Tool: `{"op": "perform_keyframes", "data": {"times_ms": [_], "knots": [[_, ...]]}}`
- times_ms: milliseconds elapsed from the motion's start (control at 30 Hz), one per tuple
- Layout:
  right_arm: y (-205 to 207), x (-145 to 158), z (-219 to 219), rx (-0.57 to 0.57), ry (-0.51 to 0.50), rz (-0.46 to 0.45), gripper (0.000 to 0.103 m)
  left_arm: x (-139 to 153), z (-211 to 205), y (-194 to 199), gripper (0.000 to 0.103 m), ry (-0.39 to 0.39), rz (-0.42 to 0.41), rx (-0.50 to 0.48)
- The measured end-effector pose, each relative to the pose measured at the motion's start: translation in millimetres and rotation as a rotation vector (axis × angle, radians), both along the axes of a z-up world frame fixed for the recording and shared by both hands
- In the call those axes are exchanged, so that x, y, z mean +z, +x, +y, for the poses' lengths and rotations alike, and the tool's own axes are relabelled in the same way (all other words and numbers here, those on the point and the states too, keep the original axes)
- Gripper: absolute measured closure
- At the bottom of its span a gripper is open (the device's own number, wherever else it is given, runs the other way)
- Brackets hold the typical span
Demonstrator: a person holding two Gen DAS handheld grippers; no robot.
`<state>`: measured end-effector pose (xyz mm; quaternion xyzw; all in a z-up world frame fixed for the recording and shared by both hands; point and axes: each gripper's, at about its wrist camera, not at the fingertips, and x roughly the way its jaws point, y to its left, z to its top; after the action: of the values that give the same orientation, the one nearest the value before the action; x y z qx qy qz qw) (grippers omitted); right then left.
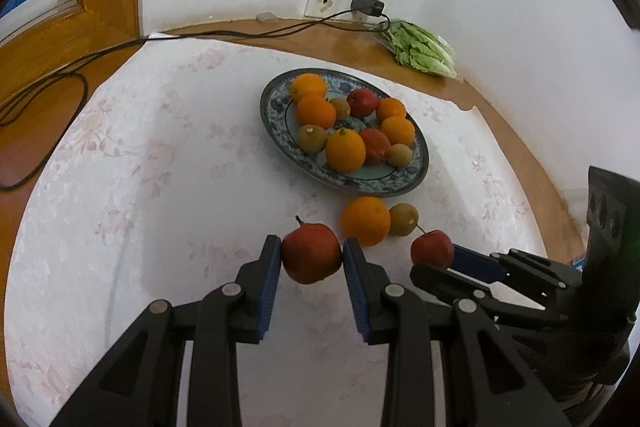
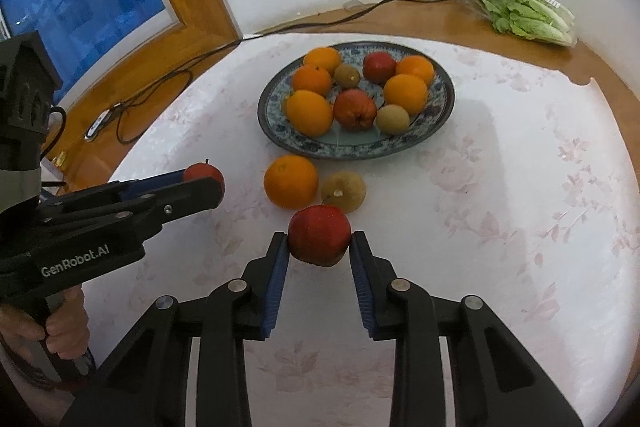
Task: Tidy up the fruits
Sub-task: 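Carry the apple in the right tool onto the plate while the left tool carries its apple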
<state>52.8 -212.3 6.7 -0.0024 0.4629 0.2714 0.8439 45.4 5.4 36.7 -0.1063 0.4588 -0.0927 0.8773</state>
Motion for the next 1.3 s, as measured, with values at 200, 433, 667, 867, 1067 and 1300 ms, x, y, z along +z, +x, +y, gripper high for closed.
{"op": "perform_keyframes", "data": {"times_ms": [200, 433, 667, 867, 1067, 1300], "knots": [[6.7, 6.7, -5.6, -0.02, 0.009, -0.008, 0.07, 5.9, -3.4, 6.4, 0.07, 0.007, -0.013, -0.014], [16.0, 12.6, -11.8, -0.038, 0.014, -0.022, 0.07, 11.2, -5.9, 18.4, 0.07, 0.017, -0.027, -0.018], [30.9, 19.9, -12.3, -0.047, 0.012, -0.043, 0.07, 17.4, -9.4, 37.8, 0.07, 0.036, -0.045, -0.027], [44.8, 24.1, -7.7, -0.052, 0.015, -0.055, 0.07, 17.6, -13.1, 54.2, 0.07, 0.04, -0.053, -0.023], [57.3, 25.1, -2.6, -0.054, 0.018, -0.065, 0.07, 16.1, -13.4, 67.7, 0.07, 0.034, -0.056, -0.014], [72.0, 25.5, 4.7, -0.05, 0.011, -0.083, 0.07, 13.2, -11.5, 82.1, 0.07, 0.029, -0.06, -0.004]]}}
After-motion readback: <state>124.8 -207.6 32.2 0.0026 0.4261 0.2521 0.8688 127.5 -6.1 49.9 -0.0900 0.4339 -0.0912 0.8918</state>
